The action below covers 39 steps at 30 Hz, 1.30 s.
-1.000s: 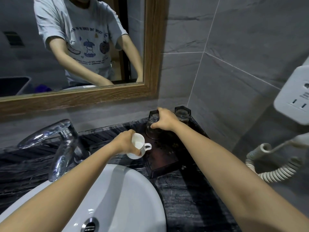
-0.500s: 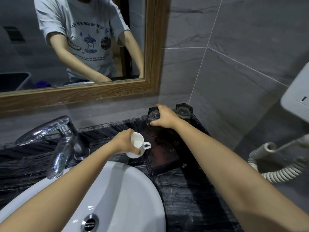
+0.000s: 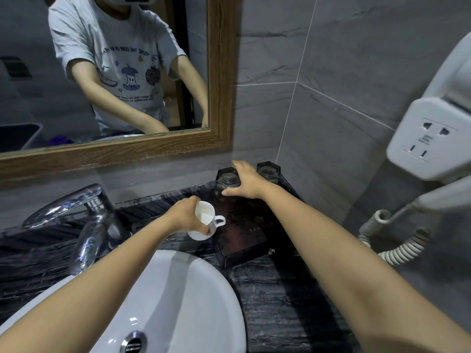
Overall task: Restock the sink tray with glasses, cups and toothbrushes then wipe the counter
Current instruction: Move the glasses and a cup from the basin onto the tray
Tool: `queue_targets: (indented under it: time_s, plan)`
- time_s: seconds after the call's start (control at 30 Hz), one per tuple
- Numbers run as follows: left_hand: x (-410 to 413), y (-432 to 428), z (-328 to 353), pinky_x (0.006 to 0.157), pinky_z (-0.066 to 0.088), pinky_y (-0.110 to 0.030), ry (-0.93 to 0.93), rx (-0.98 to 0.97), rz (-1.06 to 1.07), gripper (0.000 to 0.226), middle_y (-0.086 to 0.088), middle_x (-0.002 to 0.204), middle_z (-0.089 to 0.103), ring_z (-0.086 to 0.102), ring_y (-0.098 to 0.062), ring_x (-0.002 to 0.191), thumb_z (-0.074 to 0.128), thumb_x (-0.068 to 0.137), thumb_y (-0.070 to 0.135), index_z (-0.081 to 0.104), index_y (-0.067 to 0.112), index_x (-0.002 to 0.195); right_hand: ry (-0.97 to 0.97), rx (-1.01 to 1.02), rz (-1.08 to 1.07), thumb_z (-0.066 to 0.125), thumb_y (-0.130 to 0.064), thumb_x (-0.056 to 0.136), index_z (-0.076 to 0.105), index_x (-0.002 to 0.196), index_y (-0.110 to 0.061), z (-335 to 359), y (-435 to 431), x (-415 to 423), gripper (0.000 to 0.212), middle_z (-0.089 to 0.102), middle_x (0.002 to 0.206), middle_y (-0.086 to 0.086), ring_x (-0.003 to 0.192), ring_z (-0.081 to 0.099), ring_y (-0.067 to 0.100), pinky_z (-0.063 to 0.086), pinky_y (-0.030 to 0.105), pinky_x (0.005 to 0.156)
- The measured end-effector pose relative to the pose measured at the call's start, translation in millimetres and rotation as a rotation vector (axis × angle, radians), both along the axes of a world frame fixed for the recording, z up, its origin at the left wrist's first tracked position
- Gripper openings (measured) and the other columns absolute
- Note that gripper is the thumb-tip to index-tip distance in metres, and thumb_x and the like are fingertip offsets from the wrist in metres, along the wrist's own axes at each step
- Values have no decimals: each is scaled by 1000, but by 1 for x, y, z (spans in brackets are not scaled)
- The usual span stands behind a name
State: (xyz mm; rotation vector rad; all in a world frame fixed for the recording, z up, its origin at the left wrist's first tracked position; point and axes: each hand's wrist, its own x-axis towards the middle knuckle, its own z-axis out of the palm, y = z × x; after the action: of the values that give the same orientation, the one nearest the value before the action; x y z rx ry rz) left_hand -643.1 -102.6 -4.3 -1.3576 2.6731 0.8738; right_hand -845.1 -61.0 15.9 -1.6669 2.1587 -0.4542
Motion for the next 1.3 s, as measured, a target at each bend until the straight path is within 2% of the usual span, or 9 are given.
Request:
queue_targets:
  time_s: [0.1, 0.2, 0.33, 0.5, 0.57, 0.87, 1.03, 1.2, 1.3]
  plan:
    - [-3, 4, 5, 73, 38, -29, 14, -21, -17, 83, -6, 115, 53, 45, -20, 93, 79, 57, 36, 40, 12, 126, -9, -93, 21, 71, -37, 80, 19, 150, -9, 9, 17, -3, 91, 17, 159, 11, 146, 15, 27, 20, 41, 119]
    - [-10, 11, 10, 74, 37, -29, 31, -35, -40, 83, -6, 116, 52, 43, -19, 93, 79, 57, 37, 40, 12, 126, -35, -194, 28, 68, -27, 84, 48, 136, -11, 12, 42, -4, 58, 48, 143, 9, 133, 44, 24, 35, 38, 111]
    - [-24, 25, 17, 70, 37, -28, 60, -31, -63, 78, 0, 103, 49, 46, -20, 91, 79, 54, 39, 43, 13, 119, -178, -91, 44, 68, -21, 85, 65, 119, -9, 8, 79, -1, 36, 69, 117, 10, 108, 64, 20, 49, 34, 99]
    - [-44, 43, 22, 67, 39, -28, 57, -9, -109, 75, 0, 102, 49, 49, -20, 91, 78, 53, 38, 45, 14, 116, -214, -51, 49, 67, -17, 86, 68, 114, -8, 2, 112, -1, 30, 73, 107, 11, 91, 67, 13, 48, 21, 83]
    - [-52, 48, 23, 67, 39, -28, 54, -9, -121, 75, 0, 102, 49, 48, -20, 91, 79, 54, 38, 44, 14, 116, -248, -71, 27, 66, -15, 86, 71, 108, -8, 2, 121, -2, 23, 74, 97, 11, 79, 65, 12, 51, 22, 76]
    - [-81, 63, 30, 77, 43, -30, 163, 33, -175, 83, 2, 107, 48, 49, -19, 97, 81, 57, 41, 42, 15, 125, -276, -282, -200, 65, -13, 84, 73, 90, -10, -9, 140, -21, 10, 74, 82, 13, 74, 71, 24, 57, 35, 77]
    - [-89, 58, 23, 91, 45, -33, 176, 75, -239, 84, -3, 122, 54, 50, -21, 108, 81, 59, 28, 39, 17, 132, -381, -369, -305, 66, -7, 83, 75, 91, -6, -21, 144, -40, 12, 71, 74, 6, 51, 63, -3, 55, 16, 65]
    - [-101, 66, 7, 83, 41, -28, 232, 12, -160, 79, -6, 121, 57, 52, -23, 107, 82, 59, 28, 44, 14, 126, -463, -401, -427, 67, -5, 82, 75, 91, -4, -36, 135, -48, 12, 74, 82, 21, 67, 67, 24, 58, 37, 76]
    - [-112, 70, -5, 85, 41, -30, 269, 17, -86, 85, -9, 124, 57, 53, -26, 111, 84, 57, 29, 42, 11, 128, -506, -405, -517, 66, -5, 83, 73, 95, 2, -48, 128, -53, 16, 73, 86, 25, 71, 65, 27, 57, 36, 76]
